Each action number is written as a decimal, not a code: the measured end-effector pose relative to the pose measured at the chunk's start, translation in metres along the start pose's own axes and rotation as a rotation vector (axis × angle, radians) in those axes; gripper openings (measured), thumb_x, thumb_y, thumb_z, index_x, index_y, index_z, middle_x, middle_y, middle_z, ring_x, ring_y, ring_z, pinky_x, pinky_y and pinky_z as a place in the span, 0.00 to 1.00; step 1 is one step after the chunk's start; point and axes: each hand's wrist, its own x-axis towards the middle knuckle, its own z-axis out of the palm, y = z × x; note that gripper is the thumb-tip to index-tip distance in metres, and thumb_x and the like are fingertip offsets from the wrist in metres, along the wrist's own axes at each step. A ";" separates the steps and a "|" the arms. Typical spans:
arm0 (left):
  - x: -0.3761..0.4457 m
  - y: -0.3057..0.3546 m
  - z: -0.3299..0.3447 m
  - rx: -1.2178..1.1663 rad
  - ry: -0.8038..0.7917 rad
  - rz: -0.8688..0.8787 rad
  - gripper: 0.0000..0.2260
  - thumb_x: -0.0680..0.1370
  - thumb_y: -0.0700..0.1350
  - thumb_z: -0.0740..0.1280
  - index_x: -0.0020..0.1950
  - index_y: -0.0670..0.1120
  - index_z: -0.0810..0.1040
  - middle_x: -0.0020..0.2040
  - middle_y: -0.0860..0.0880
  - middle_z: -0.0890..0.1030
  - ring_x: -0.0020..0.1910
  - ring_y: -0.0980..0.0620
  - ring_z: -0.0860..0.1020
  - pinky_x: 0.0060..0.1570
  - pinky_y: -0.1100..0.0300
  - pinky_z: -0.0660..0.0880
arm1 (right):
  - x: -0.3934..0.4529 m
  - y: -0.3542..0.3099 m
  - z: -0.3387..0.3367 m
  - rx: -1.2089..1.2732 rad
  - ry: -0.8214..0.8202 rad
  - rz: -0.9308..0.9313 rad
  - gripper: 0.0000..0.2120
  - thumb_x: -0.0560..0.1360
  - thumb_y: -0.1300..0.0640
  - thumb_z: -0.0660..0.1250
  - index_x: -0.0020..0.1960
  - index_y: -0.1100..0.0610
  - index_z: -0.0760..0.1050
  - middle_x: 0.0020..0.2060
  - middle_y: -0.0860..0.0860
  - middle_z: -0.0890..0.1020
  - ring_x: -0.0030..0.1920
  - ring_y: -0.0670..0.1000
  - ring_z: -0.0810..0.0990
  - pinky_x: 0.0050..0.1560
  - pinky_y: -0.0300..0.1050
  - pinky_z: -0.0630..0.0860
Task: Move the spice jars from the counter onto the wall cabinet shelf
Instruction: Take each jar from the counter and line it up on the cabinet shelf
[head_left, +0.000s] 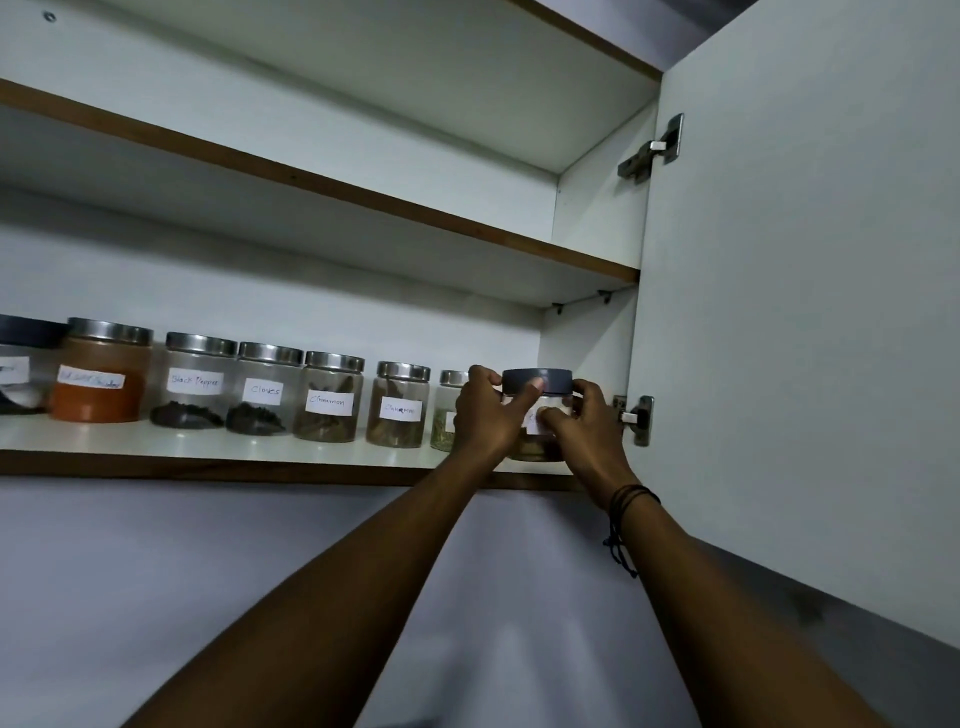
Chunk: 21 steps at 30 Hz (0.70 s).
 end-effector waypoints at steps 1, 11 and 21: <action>0.003 -0.002 0.005 0.016 -0.007 0.013 0.23 0.74 0.61 0.70 0.56 0.45 0.70 0.54 0.46 0.79 0.51 0.47 0.78 0.46 0.56 0.73 | 0.005 0.005 0.000 -0.006 0.002 -0.014 0.22 0.73 0.56 0.68 0.66 0.50 0.68 0.49 0.42 0.76 0.48 0.42 0.77 0.50 0.42 0.77; 0.026 -0.031 0.040 0.163 -0.165 0.050 0.21 0.80 0.52 0.67 0.69 0.41 0.72 0.65 0.43 0.79 0.63 0.44 0.77 0.63 0.51 0.74 | 0.047 0.059 0.019 -0.080 -0.023 0.008 0.16 0.76 0.57 0.68 0.62 0.51 0.71 0.50 0.44 0.77 0.50 0.46 0.76 0.52 0.43 0.74; 0.026 -0.035 0.046 0.294 -0.254 0.029 0.22 0.81 0.51 0.63 0.72 0.41 0.68 0.67 0.39 0.75 0.64 0.40 0.75 0.62 0.51 0.73 | 0.056 0.067 0.033 -0.340 -0.066 0.010 0.15 0.76 0.63 0.64 0.63 0.59 0.71 0.54 0.56 0.81 0.47 0.52 0.76 0.47 0.41 0.69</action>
